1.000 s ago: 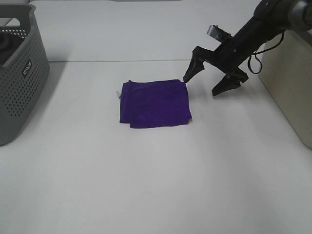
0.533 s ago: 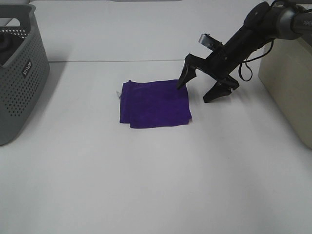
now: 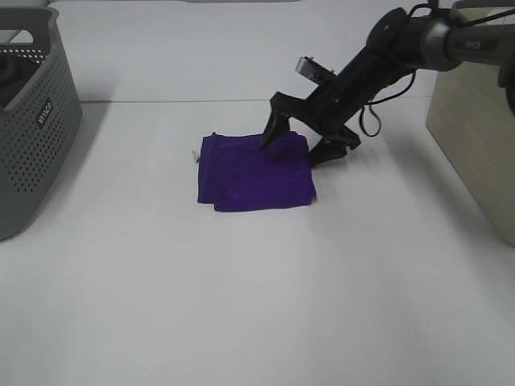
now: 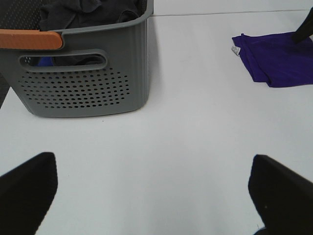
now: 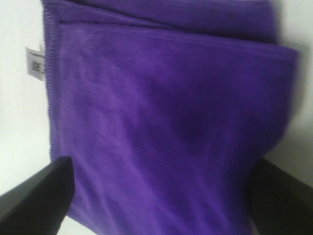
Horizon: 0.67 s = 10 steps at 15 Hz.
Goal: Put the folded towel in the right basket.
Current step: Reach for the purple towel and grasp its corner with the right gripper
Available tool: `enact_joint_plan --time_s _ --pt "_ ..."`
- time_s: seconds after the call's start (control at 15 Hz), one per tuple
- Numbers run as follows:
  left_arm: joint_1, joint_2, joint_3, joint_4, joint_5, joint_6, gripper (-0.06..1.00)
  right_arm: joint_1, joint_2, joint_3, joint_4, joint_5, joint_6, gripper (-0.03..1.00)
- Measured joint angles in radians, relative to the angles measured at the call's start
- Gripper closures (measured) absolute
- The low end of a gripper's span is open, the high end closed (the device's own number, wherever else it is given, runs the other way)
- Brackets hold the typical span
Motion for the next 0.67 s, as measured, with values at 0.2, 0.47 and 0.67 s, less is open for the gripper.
enact_joint_plan --time_s 0.2,0.47,0.67 --pt "0.0 0.0 0.0 0.0 0.0 0.0 -0.05 0.114 0.024 -0.004 -0.004 -0.143 0.002 0.47" --pt "0.0 0.0 0.0 0.0 0.0 0.0 -0.05 0.132 0.036 -0.002 -0.009 -0.176 0.002 0.92" --pt "0.0 0.0 0.0 0.0 0.0 0.0 -0.05 0.132 0.036 -0.004 -0.011 -0.17 0.002 0.92"
